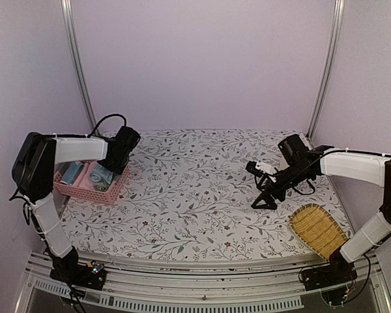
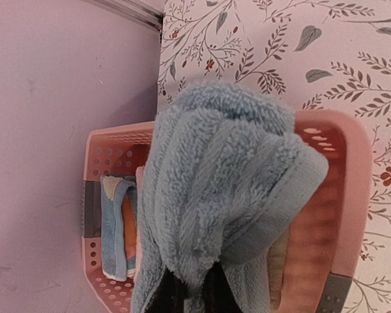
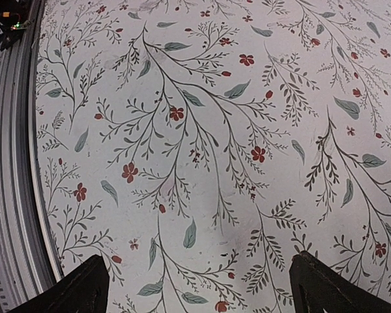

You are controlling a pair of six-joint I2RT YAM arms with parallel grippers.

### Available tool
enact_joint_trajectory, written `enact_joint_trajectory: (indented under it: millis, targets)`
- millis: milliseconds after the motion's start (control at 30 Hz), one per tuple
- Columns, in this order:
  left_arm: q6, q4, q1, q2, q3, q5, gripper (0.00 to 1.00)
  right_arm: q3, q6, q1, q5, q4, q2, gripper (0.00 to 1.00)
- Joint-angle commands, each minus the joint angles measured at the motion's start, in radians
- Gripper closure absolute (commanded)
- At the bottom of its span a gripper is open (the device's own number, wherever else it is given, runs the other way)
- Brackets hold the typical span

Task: Roll the towels
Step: Place the towel in the bin.

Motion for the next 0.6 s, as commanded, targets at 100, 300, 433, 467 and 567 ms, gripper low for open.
enact_joint_trajectory:
  millis: [100,300,433,467,567]
  targets:
    - [-0.013,0.06,0.012,0.019,-0.014,0.074,1.0,-0.002,-0.006,0.002,0.004,-0.007,0.025,0.01]
    - [-0.03,0.062,0.013,0.055,-0.013,0.107,1.0,-0.002,-0.008,0.002,0.005,-0.01,0.036,0.01]
    - [-0.051,0.081,0.016,0.057,-0.018,0.171,1.0,-0.001,-0.008,0.001,0.005,-0.015,0.045,0.01]
    - [-0.059,0.084,0.018,0.055,-0.019,0.189,1.0,0.0,-0.009,0.002,0.005,-0.017,0.048,0.01]
    - [-0.088,0.084,0.029,0.047,-0.017,0.249,1.0,0.001,-0.009,0.002,0.006,-0.018,0.053,0.01]
